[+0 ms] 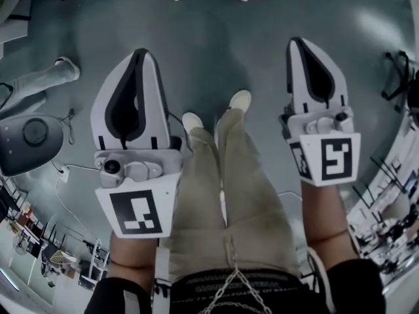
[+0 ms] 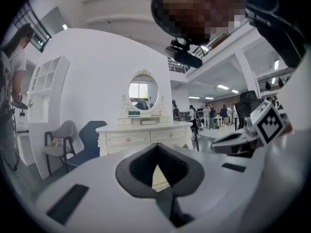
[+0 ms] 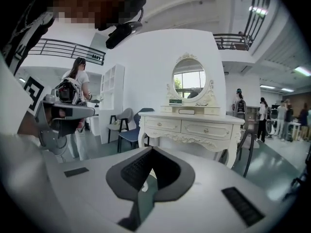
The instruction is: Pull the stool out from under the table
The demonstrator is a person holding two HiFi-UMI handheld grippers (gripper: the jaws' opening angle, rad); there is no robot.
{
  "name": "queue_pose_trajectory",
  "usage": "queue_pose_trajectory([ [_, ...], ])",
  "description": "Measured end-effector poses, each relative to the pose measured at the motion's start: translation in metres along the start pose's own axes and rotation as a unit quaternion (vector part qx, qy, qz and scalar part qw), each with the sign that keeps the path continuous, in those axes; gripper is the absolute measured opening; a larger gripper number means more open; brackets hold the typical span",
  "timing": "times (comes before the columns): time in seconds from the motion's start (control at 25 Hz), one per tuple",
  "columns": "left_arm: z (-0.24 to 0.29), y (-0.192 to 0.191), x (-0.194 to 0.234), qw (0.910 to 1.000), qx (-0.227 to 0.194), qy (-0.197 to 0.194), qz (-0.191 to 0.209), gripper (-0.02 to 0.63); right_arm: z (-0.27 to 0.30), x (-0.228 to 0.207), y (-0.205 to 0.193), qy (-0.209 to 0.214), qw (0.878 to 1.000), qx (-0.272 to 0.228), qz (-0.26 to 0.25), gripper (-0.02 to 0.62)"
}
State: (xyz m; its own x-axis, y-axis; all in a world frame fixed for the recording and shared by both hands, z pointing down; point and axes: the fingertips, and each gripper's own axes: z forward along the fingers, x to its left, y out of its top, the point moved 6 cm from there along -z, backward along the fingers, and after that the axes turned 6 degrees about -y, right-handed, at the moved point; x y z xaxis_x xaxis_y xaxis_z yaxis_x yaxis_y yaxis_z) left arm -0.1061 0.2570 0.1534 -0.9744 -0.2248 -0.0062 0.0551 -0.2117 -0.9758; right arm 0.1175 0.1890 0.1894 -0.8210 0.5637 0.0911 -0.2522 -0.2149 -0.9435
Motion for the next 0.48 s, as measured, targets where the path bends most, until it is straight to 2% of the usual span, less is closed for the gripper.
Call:
queue_pose_trajectory([
  [0.08,-0.02,0.002,0.018,0.9999,-0.009,-0.011,-0.008,0.003,-0.006,0.023,0.001,-0.007,1.0,0.002,0.009,0.002],
  [0.28,-0.062,0.01,0.072,0.9991,-0.027,-0.026,0.019,0.003,-0.006,0.091,0.025,-0.02,0.999,-0.018,0.022,0.002],
  [0.48,-0.094,0.021,0.141,0.9991,-0.037,-0.016,0.014,0.003,0.029,0.163,0.064,0.003,1.0,-0.03,0.007,0.002],
])
